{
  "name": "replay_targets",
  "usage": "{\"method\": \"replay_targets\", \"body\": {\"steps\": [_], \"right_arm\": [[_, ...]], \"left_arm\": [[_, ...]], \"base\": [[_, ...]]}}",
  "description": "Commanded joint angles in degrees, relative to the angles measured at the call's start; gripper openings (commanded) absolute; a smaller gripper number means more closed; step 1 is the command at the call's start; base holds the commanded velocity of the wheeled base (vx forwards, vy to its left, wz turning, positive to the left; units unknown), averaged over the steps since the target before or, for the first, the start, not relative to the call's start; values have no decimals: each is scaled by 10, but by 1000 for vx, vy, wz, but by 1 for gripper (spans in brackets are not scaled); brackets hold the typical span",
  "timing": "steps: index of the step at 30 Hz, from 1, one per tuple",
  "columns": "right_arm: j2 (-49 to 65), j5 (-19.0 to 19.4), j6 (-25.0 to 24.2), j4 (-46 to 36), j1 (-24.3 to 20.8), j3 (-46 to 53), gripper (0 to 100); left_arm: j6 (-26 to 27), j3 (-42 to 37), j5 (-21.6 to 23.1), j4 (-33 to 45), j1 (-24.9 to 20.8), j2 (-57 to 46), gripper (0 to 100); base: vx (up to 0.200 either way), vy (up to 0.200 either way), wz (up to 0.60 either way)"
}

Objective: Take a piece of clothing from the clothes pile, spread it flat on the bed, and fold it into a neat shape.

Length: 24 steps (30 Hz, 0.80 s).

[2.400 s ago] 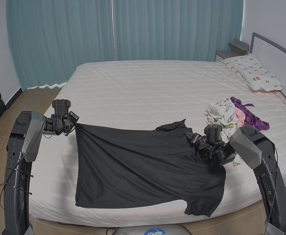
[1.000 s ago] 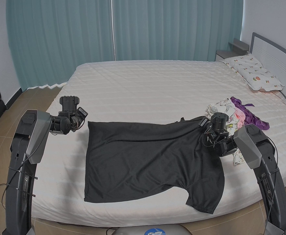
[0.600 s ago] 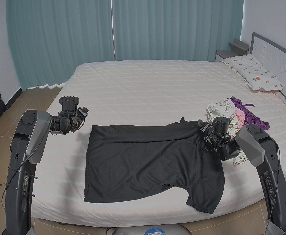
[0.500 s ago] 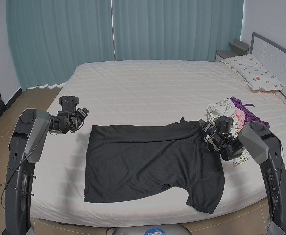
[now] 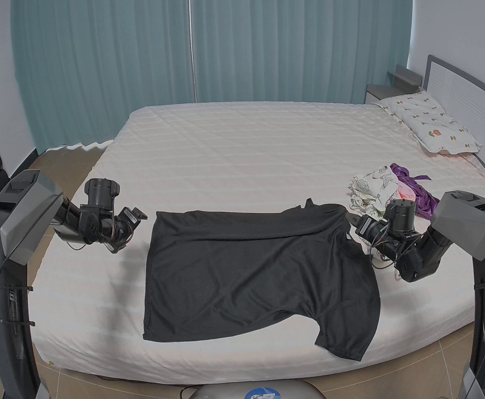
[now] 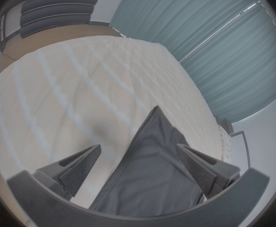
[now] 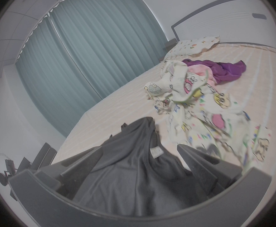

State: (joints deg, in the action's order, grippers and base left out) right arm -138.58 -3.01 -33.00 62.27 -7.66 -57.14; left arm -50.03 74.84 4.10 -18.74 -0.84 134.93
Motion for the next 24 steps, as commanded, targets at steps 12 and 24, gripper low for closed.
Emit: {"method": "replay_targets", "body": {"steps": [12,24], "right_arm": [[79,16,-94,237,-19,439,100],[62,18,-138,276,-15,505,100]], "left_arm": [[64,-516,32,-231,-79,-143,100],[60,-535,-37,-273,-139,-95,100]], "base": [[0,0,0],[0,0,0]]}}
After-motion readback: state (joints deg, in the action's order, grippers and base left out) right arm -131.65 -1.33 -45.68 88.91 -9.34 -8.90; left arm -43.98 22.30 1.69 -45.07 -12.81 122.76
